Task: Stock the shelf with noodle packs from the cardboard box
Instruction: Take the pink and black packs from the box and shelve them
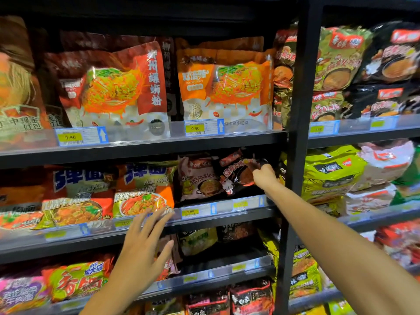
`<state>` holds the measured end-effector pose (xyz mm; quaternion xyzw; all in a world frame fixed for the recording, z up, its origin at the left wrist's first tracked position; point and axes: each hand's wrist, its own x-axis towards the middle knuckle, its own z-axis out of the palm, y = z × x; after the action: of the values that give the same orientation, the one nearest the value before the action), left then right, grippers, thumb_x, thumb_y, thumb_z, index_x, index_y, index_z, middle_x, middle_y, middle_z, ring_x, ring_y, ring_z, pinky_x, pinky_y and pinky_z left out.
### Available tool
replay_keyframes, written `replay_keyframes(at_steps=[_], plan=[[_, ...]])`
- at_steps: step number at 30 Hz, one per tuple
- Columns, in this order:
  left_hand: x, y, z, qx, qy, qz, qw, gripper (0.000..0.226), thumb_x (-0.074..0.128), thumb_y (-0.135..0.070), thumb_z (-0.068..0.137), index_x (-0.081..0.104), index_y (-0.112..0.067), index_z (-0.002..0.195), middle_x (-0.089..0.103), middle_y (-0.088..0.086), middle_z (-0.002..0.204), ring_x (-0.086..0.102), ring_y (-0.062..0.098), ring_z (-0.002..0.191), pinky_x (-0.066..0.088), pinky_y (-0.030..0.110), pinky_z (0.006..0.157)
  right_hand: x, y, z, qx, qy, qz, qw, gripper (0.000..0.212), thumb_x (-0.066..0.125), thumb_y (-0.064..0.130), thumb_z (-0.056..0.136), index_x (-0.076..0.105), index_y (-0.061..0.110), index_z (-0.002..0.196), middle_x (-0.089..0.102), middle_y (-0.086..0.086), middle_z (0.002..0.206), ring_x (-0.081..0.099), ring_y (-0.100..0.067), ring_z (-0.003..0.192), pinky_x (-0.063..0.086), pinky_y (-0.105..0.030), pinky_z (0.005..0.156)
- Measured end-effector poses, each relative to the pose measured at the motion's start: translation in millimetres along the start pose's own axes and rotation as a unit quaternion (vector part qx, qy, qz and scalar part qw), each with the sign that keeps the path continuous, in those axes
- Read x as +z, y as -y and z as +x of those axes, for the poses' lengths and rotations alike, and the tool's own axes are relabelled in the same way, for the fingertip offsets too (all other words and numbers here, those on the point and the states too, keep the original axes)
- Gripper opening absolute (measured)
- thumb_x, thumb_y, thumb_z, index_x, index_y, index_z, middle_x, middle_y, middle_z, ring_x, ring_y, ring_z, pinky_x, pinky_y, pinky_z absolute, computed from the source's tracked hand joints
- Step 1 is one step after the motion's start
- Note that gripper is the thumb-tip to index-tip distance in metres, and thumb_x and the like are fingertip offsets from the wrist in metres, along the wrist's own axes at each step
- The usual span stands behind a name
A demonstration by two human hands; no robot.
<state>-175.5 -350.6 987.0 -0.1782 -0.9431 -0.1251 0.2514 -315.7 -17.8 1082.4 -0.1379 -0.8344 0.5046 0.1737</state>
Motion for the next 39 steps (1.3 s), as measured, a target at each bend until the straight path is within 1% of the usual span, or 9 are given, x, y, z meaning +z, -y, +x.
replay_keyframes(at_steps=[3,8,11,15,19,25,29,34,39], plan=[[3.0,12.9,-6.4,0.002,0.012,0.022,1.000,0.063,0.028,-0.062,0.097,0.028,-0.033,0.153,0.018,-0.017,0.160,0.009,0.016,0.152,0.027,0.056,0.118,4.6,-1.2,5.4,0.040,0.003,-0.043,0.998,0.034,0.047,0.003,0.098,0.051,-0.004,0.131,0.057,-0.022,0.132,0.056,-0.035,0.119,0.035,-0.025,0.080],[4.7,18.9,-10.4,0.005,0.014,0.029,0.999,0.064,0.029,-0.062,0.096,0.028,-0.033,0.153,0.014,-0.016,0.162,0.005,0.016,0.153,0.025,0.055,0.118,2.9,3.9,7.7,0.054,0.042,-0.132,0.989,0.053,0.055,0.014,0.096,0.040,0.005,0.147,0.052,-0.018,0.142,0.055,-0.034,0.124,0.046,-0.031,0.088],[3.1,16.4,-11.8,0.014,0.011,0.027,0.999,0.062,0.034,-0.059,0.096,0.029,-0.034,0.153,0.014,-0.015,0.162,0.008,0.018,0.153,0.026,0.055,0.117,1.7,1.9,7.8,0.038,0.048,-0.146,0.987,0.050,0.057,0.015,0.095,0.044,0.004,0.142,0.054,-0.019,0.137,0.057,-0.034,0.120,0.048,-0.033,0.090],[2.3,13.8,-16.6,0.012,0.016,0.031,0.999,0.063,0.030,-0.061,0.096,0.026,-0.035,0.153,0.011,-0.016,0.162,0.002,0.017,0.153,0.024,0.054,0.119,-4.0,-7.0,-3.0,-0.049,0.031,-0.146,0.988,0.036,0.068,0.029,0.089,0.057,0.004,0.112,0.060,-0.020,0.123,0.060,-0.031,0.100,0.052,-0.037,0.082],[1.4,1.4,-15.7,0.042,0.011,0.015,0.999,0.061,0.030,-0.058,0.097,0.024,-0.035,0.153,0.010,-0.017,0.161,0.000,0.014,0.152,0.018,0.048,0.121,-15.4,-28.5,-41.9,-0.182,0.015,-0.149,0.972,0.073,0.068,0.042,0.088,0.038,0.010,0.146,0.040,-0.011,0.149,0.040,-0.030,0.138,0.039,-0.041,0.110],[19.7,-15.7,-14.0,0.114,0.033,-0.008,0.993,0.061,0.032,-0.056,0.097,0.034,-0.027,0.151,0.023,-0.008,0.160,0.013,0.023,0.151,0.025,0.053,0.119,-44.0,-76.4,-129.0,-0.313,0.023,-0.147,0.938,0.063,0.061,0.043,0.095,0.034,0.027,0.150,0.037,0.008,0.153,0.034,-0.013,0.142,0.035,-0.038,0.115],[41.1,-33.6,-20.3,0.174,0.064,-0.018,0.983,0.061,0.030,-0.057,0.097,0.038,-0.025,0.149,0.027,-0.004,0.159,0.015,0.025,0.151,0.024,0.052,0.120,-62.2,-114.7,-189.9,-0.290,0.038,-0.195,0.936,0.063,0.059,0.043,0.096,0.032,0.030,0.152,0.032,0.010,0.156,0.027,-0.008,0.146,0.030,-0.029,0.116],[75.8,-62.0,-48.3,0.238,0.110,-0.084,0.961,0.061,0.033,-0.056,0.096,0.039,-0.024,0.148,0.029,-0.004,0.158,0.020,0.027,0.148,0.027,0.050,0.119,-85.6,-177.9,-266.0,-0.254,0.018,-0.265,0.930,0.063,0.062,0.044,0.094,0.040,0.022,0.149,0.040,0.004,0.151,0.034,-0.012,0.142,0.030,-0.029,0.117],[121.5,-102.1,-93.7,0.298,0.153,-0.133,0.933,0.056,0.038,-0.049,0.096,0.054,-0.015,0.137,0.048,0.008,0.145,0.039,0.037,0.136,0.035,0.057,0.110,-118.7,-238.0,-360.6,-0.143,0.005,-0.314,0.939,0.065,0.050,0.058,0.095,0.042,0.024,0.149,0.040,0.002,0.152,0.036,-0.015,0.141,0.035,-0.031,0.114]])
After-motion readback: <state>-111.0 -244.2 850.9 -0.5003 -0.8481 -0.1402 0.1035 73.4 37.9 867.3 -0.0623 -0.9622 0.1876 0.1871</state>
